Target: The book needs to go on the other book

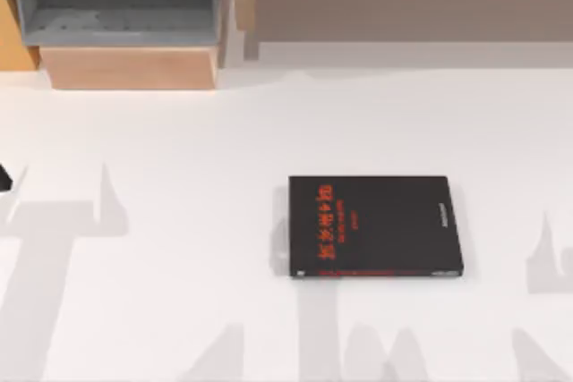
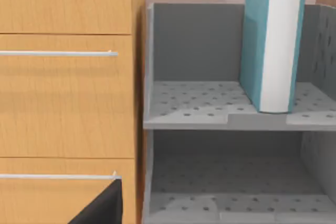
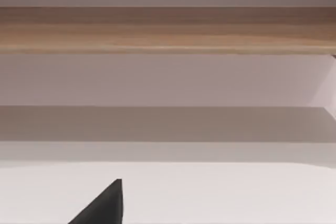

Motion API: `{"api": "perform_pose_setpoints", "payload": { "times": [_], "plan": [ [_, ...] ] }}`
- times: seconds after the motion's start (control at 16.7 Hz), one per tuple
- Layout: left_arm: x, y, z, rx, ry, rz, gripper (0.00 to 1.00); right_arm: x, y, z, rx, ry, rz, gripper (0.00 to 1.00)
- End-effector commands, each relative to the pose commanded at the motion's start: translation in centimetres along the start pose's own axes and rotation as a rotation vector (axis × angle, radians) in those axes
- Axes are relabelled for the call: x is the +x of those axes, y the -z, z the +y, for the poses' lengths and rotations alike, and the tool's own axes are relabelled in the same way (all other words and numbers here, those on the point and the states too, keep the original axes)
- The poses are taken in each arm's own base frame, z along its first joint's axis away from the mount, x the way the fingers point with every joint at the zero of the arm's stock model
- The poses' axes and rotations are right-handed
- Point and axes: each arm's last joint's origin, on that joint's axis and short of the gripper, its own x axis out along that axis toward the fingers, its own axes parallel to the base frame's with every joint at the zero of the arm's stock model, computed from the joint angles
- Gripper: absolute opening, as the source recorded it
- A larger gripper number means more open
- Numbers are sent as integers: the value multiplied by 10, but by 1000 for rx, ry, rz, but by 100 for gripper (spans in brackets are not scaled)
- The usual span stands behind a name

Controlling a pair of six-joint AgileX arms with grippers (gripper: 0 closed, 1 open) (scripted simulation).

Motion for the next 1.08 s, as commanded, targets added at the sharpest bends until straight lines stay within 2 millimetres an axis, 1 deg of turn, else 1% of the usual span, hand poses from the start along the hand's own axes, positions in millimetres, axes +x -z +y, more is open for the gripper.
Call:
{"api": "perform_pose_setpoints", "payload": {
  "times": [0.06, 0.18, 0.3, 0.36, 0.42, 0.54, 0.66, 0.72, 0.78, 0.9, 0.96, 1.08],
  "plan": [
    [13, -14, -2, -2, 2, 0, 100, 0, 0, 0, 0, 0, 0, 100],
    [47, -37, -8, -5, 5, 14, 100, 0, 0, 0, 0, 0, 0, 100],
    [92, -48, -16, -6, 7, 42, 100, 0, 0, 0, 0, 0, 0, 100],
    [116, -49, -21, -5, 7, 58, 100, 0, 0, 0, 0, 0, 0, 100],
    [142, -47, -27, -3, 7, 74, 100, 0, 0, 0, 0, 0, 0, 100],
    [189, -36, -41, 0, 6, 100, 100, 0, 0, 0, 0, 0, 0, 100],
    [231, -19, -54, 3, 5, 113, 100, 0, 0, 0, 0, 0, 0, 100],
    [248, -10, -60, 4, 5, 115, 100, 0, 0, 0, 0, 0, 0, 100],
    [263, -1, -66, 4, 4, 113, 100, 0, 0, 0, 0, 0, 0, 100],
    [286, 12, -76, 2, 3, 103, 100, 0, 0, 0, 0, 0, 0, 100],
    [294, 17, -80, 1, 2, 96, 100, 0, 0, 0, 0, 0, 0, 100],
    [304, 22, -86, -1, 1, 83, 100, 0, 0, 0, 0, 0, 0, 100]
  ]
}}
